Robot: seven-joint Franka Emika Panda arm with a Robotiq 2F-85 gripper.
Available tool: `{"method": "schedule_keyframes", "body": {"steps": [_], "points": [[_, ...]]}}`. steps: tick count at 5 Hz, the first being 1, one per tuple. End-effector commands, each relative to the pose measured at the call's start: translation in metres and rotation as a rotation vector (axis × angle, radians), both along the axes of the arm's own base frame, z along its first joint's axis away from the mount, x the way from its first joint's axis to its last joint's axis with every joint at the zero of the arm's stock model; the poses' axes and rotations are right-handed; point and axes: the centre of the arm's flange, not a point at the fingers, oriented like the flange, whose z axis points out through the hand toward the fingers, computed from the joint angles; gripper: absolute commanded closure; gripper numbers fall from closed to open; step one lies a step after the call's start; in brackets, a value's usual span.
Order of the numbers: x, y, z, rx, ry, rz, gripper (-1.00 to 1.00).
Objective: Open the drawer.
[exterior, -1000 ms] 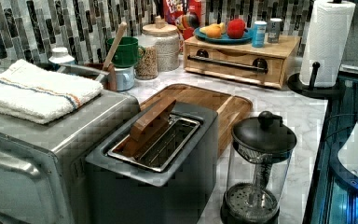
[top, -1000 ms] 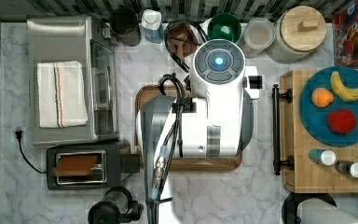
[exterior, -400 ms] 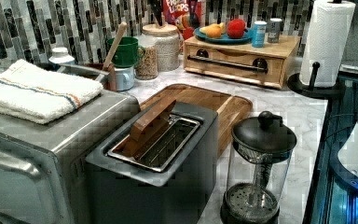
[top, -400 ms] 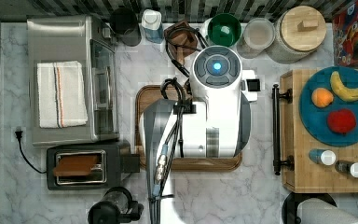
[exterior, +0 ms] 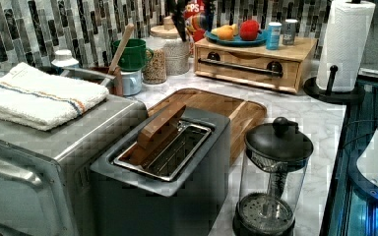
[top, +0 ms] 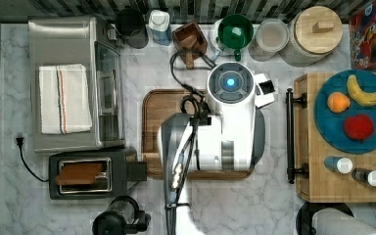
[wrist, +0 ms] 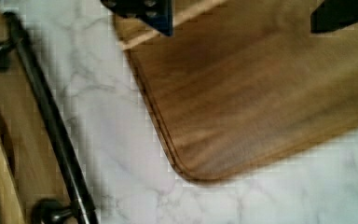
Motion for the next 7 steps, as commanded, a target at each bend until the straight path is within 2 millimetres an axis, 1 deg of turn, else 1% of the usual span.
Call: {"method": "schedule_keyframes", "body": {"steps": [1, 2, 3, 4, 5, 7], "points": [[-0.019, -0.114, 0.029, -0.041, -0.095, 0.187, -1.00], [-0.019, -0.133, 0.019, -0.039, -0.112, 0.244, -1.00], [-0.019, -0.140, 0.009, -0.037, -0.124, 0.278, -1.00], [-0.017, -0.139, 0.002, -0.034, -0.122, 0.287, -1.00], [-0.016, -0.143, -0.010, -0.042, -0.130, 0.300, -1.00], [-0.020, -0.163, -0.051, -0.051, -0.158, 0.357, -1.00]]}}
